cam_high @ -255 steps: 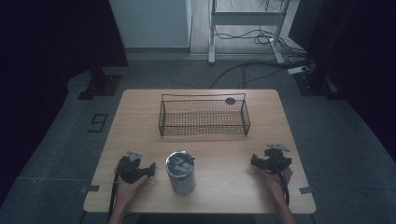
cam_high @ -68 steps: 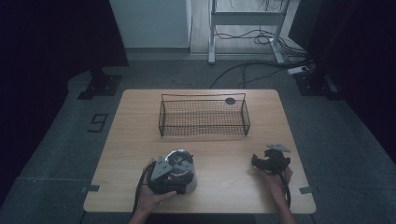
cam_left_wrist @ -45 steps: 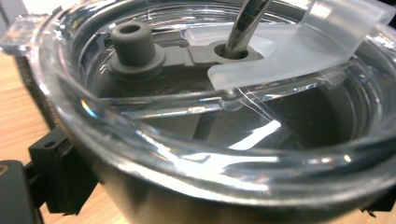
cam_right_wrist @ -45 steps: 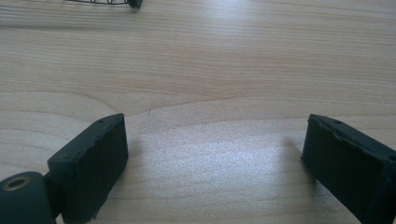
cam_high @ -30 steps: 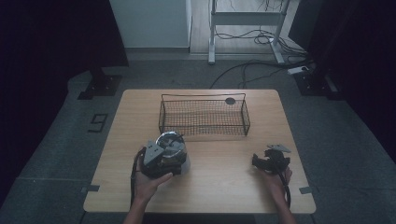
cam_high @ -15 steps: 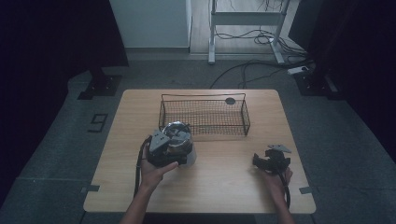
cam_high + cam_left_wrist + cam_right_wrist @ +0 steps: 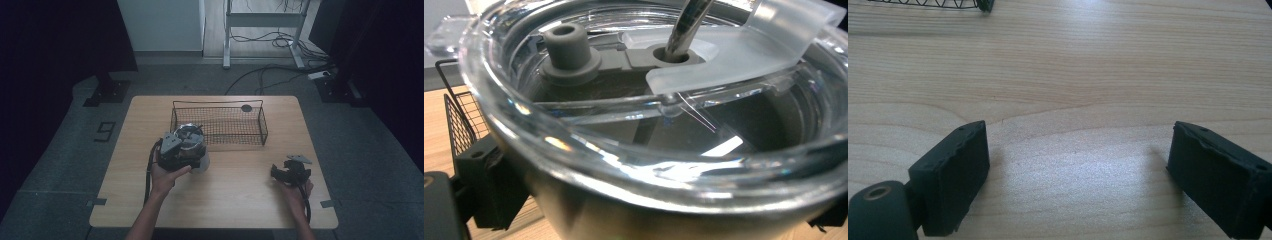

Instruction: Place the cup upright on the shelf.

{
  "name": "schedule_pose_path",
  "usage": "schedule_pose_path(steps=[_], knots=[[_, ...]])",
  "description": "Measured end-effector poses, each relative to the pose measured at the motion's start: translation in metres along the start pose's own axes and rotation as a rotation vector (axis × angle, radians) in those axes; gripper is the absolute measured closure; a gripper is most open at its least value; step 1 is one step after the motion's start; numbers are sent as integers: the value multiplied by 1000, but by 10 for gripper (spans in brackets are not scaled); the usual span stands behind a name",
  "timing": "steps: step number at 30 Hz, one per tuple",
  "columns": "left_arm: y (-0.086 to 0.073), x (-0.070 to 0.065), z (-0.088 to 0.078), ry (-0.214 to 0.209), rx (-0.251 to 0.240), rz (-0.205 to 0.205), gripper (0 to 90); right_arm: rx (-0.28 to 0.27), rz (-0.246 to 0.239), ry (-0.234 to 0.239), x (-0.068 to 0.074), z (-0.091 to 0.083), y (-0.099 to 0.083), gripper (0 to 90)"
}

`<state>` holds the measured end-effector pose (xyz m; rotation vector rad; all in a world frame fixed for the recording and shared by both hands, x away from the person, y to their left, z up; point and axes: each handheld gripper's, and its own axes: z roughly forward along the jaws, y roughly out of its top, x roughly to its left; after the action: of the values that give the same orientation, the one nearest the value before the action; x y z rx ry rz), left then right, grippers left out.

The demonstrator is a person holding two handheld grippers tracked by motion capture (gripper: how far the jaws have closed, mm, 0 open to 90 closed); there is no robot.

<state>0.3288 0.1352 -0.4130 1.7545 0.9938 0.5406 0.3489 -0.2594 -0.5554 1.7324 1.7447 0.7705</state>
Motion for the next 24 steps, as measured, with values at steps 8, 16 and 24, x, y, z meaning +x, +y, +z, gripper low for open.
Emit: schedule_pose_path(steps=[8,16,24], knots=[[8,7,1,7,-6,-15,39,-1,0,0,0,0,0,99],[17,10,6,18,-8,-4,39,-3,-1,-1,0,0,0,103],[24,11,12,37,-10,12,39,-4,0,-1,0,0,0,106]])
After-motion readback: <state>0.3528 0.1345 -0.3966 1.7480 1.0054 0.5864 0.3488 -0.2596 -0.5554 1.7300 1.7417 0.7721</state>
